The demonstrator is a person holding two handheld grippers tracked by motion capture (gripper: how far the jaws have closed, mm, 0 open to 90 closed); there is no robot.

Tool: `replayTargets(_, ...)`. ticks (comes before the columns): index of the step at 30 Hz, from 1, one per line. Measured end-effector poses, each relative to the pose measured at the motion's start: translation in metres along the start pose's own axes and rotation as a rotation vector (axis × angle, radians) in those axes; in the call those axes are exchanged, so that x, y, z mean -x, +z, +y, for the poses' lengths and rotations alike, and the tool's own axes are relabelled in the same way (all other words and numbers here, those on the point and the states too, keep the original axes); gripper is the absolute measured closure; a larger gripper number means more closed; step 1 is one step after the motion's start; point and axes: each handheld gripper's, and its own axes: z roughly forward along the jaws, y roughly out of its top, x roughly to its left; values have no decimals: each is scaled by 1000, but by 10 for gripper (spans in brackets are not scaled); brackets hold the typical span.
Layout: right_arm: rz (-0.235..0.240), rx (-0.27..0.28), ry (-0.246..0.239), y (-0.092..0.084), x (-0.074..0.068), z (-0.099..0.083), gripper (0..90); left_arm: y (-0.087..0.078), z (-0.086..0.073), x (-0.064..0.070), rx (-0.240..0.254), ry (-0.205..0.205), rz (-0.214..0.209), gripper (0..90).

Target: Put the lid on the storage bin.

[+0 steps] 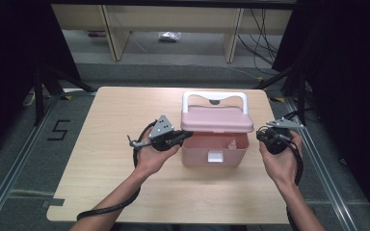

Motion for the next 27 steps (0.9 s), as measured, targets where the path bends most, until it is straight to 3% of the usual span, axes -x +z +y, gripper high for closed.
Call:
replayTargets(1, 7, -19, -6, -1, 2, -1, 900, 0, -1, 0, -2, -2, 0, 900)
replayTargets(2, 11, -8, 27, 0, 1, -3, 900, 0, -2, 1, -3, -4, -1, 900)
replayTargets(5, 4, -12, 39, 1, 3, -7, 900, 0, -4, 1, -13, -4, -6, 900)
replayTargets(7, 17, -19, 12, 1, 6, -8, 900, 0, -5, 2, -17, -5, -6, 900)
replayTargets(9, 3, -35, 48, 0, 3, -10, 900, -1, -6, 2, -23, -5, -7, 900)
replayTargets(11, 3, -24, 9, 0, 6, -11, 900, -1, -7, 2, -27, -5, -10, 900)
replayTargets(15, -12, -24, 3, -1, 7, -10, 900, -3, -9, 3, -41, -6, -17, 900)
replayTargets(17, 4, -18, 37, -1, 4, -10, 900, -5, -10, 3, -52, -5, -20, 900)
replayTargets(19, -6, -18, 3, -1, 6, -10, 900, -7, -11, 4, -60, -3, -24, 900)
replayTargets(25, 22, -14, 21, 1, 6, -11, 897, -12, -15, 4, -80, -4, -30, 900)
replayTargets(27, 4, -30, 39, 1, 4, -11, 895, -13, -16, 3, -75, -7, -40, 900)
